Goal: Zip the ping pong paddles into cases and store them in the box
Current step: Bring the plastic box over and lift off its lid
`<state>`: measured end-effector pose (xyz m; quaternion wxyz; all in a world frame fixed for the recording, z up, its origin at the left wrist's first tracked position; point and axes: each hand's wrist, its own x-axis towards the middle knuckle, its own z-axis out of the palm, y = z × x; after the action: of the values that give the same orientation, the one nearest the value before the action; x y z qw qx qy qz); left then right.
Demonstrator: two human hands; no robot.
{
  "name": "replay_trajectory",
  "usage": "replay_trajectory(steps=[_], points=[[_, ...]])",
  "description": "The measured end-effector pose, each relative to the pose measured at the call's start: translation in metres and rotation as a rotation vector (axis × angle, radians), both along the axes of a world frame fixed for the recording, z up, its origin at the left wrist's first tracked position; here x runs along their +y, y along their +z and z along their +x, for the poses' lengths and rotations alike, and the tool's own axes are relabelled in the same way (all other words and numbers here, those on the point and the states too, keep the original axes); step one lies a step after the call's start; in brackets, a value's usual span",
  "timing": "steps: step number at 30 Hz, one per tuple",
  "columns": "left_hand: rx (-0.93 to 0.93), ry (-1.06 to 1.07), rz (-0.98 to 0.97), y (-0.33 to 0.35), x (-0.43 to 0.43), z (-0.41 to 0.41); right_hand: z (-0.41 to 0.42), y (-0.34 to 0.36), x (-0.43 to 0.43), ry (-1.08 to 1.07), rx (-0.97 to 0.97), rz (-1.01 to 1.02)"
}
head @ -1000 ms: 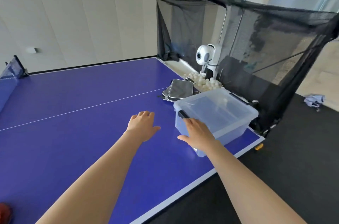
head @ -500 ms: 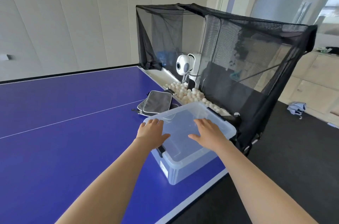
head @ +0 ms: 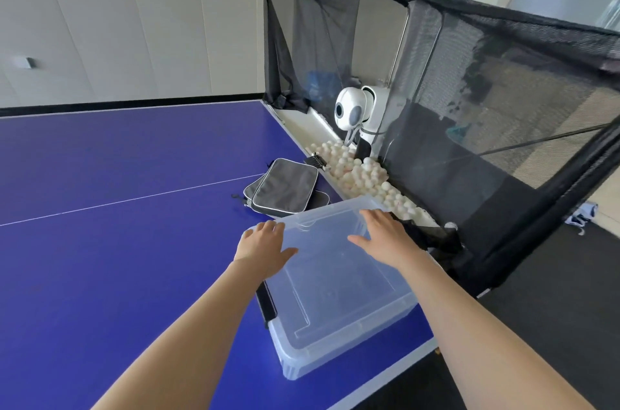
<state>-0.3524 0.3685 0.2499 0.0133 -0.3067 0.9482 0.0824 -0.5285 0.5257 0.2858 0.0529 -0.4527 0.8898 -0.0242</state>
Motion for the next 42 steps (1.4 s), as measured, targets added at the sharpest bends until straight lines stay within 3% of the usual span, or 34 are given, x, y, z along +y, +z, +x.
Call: replay_trajectory(steps=[6, 15, 21, 28, 35, 42], points=[[-0.009, 0.136, 0.008, -0.015, 0.008, -0.012, -0.038, -0.022, -0.019, 0.105, -0.045, 0.011], [0.134, 0.487, -0.040, -0.045, 0.047, -0.014, -0.136, -0.048, 0.004, 0.228, -0.055, 0.004], [0.190, 0.750, 0.066, -0.074, 0.077, 0.010, -0.176, -0.085, 0.041, 0.136, -0.117, -0.039], [0.318, 0.880, 0.212, -0.080, 0.084, 0.008, -0.184, -0.106, 0.052, -0.022, -0.293, -0.092], [0.366, 0.945, 0.234, -0.086, 0.080, 0.001, -0.178, -0.109, 0.051, 0.037, -0.087, -0.039], [0.362, 0.962, 0.215, -0.088, 0.080, 0.000, -0.175, -0.121, 0.048, 0.021, -0.023, -0.057]])
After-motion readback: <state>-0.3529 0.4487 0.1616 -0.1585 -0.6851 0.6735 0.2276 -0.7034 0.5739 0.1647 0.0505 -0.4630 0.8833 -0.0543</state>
